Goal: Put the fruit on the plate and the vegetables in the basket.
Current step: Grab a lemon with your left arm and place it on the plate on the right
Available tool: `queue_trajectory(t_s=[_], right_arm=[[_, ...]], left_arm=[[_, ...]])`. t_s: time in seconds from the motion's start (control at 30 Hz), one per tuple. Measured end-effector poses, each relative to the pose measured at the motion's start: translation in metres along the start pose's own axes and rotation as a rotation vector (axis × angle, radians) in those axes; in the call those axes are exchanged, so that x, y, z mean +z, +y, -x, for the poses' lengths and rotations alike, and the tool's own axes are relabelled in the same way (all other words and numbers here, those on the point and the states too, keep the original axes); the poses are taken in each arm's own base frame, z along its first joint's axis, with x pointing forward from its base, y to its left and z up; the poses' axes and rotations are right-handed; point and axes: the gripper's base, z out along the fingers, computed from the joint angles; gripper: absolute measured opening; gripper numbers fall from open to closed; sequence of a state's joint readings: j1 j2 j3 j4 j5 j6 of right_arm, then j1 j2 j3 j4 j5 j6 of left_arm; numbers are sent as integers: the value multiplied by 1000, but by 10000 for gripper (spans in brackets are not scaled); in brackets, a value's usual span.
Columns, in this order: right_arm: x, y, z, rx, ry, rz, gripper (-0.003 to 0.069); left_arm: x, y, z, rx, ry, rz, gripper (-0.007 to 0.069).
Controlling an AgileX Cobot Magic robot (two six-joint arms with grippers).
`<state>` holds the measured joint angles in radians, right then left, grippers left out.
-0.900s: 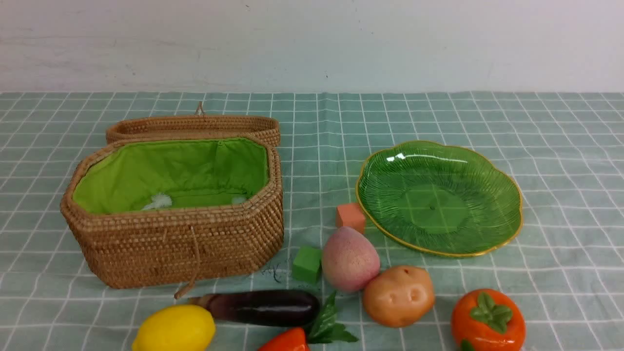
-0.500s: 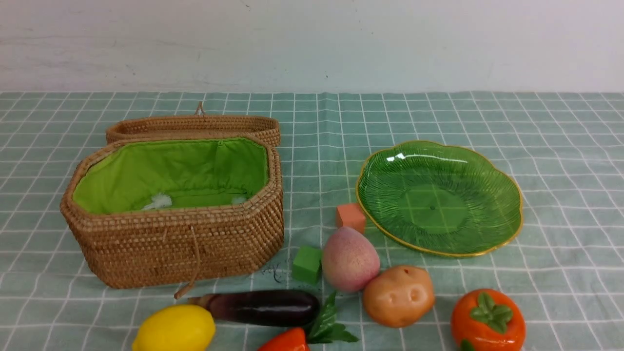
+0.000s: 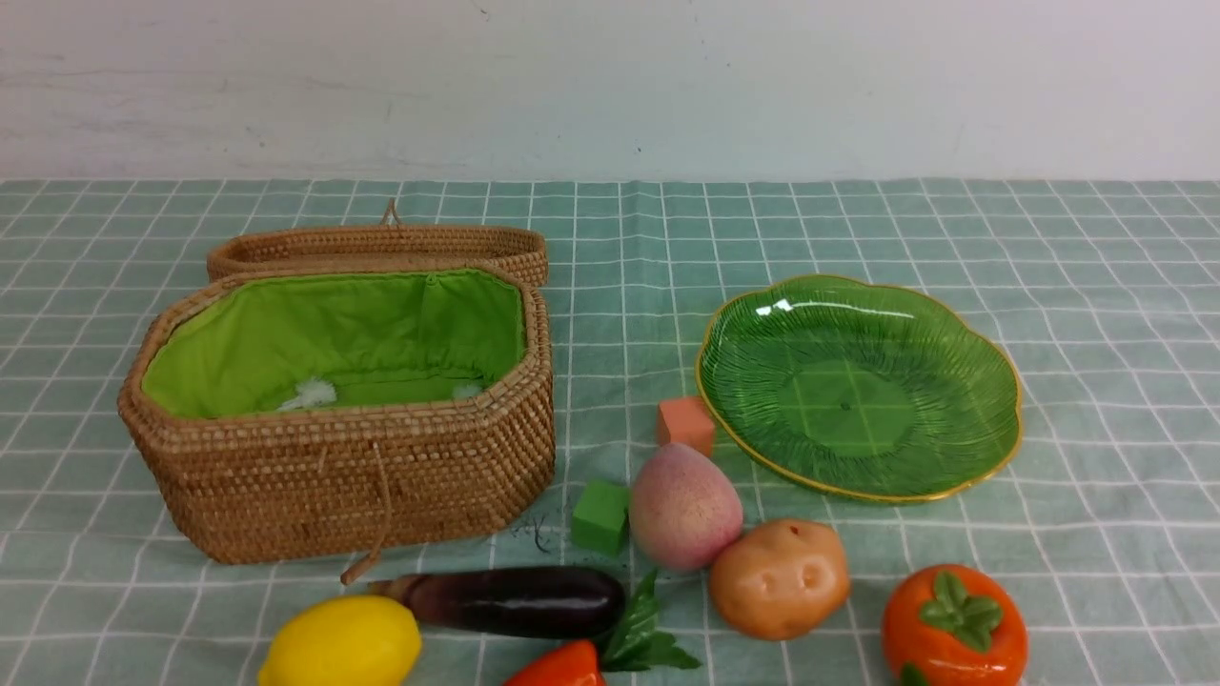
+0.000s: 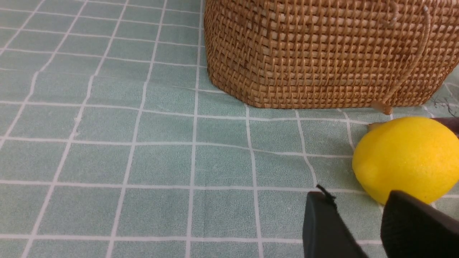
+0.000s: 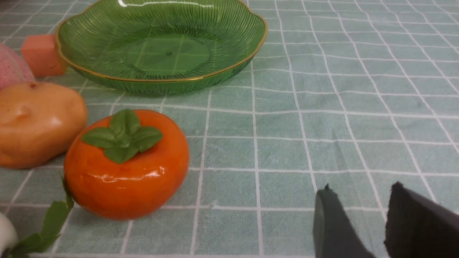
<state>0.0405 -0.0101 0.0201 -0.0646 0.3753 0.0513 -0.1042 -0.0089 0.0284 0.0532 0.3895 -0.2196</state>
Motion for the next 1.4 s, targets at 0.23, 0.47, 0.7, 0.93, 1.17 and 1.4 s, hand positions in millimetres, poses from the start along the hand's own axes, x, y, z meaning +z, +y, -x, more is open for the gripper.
queue_trajectory(t_s=[0.23,0.47,0.7,0.93,1.17,1.4], right_arm=[[0,0,0,0,0,0,240],[0,0,0,0,0,0,240],[0,0,0,0,0,0,240],[0,0,0,0,0,0,240],[0,0,0,0,0,0,240],[0,0,0,0,0,0,240]], left_arm=[[0,0,0,0,0,0,239],[0,0,0,0,0,0,239],[0,0,0,0,0,0,239],[0,0,0,0,0,0,239],[0,0,1,1,-15,-3,239],[-5,-7,30,-139,-330,-103,239]])
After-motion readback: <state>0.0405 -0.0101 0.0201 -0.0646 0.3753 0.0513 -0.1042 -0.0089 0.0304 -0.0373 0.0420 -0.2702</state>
